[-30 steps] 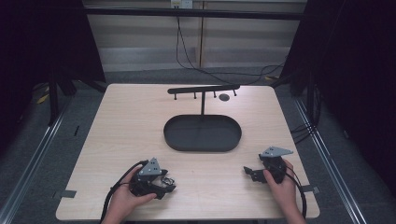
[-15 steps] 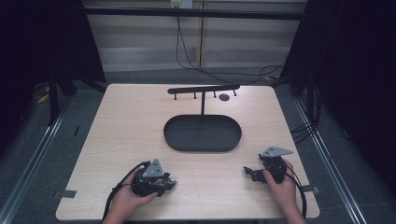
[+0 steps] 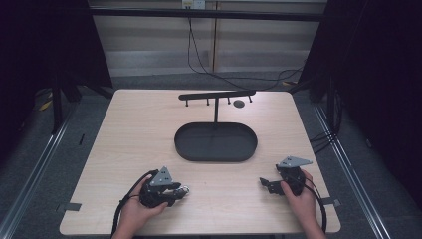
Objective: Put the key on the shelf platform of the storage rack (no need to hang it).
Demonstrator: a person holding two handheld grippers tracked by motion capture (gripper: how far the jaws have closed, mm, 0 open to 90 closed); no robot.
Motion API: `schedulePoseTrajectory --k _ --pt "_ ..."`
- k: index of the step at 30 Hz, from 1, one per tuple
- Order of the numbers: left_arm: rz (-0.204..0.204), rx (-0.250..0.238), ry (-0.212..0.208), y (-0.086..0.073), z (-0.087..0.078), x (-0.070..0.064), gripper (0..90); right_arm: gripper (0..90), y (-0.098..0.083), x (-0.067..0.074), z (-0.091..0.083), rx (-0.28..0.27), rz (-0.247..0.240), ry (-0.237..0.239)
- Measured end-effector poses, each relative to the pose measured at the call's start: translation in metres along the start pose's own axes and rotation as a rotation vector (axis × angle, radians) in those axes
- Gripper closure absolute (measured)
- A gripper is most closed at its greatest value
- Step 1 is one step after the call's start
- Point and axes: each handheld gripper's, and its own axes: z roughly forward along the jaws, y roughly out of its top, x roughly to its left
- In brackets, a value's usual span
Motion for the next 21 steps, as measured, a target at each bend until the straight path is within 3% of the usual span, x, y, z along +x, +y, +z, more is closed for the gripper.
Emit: schedulePoseTrajectory --k 9,16,21 --pt "-0.021 -0.008 0.021 0.002 -0.005 0.007 61.1 14.5 0.0 0.0 0.0 0.0 0.0 -0.001" --pt "-0.063 -0.023 0.029 0.005 -0.009 0.012 61.1 14.5 0.0 0.0 0.0 0.0 0.0 -0.001" --pt "-0.065 -0.024 0.032 0.009 -0.011 0.016 61.1 14.5 0.0 0.0 0.0 -0.001 0.001 0.002"
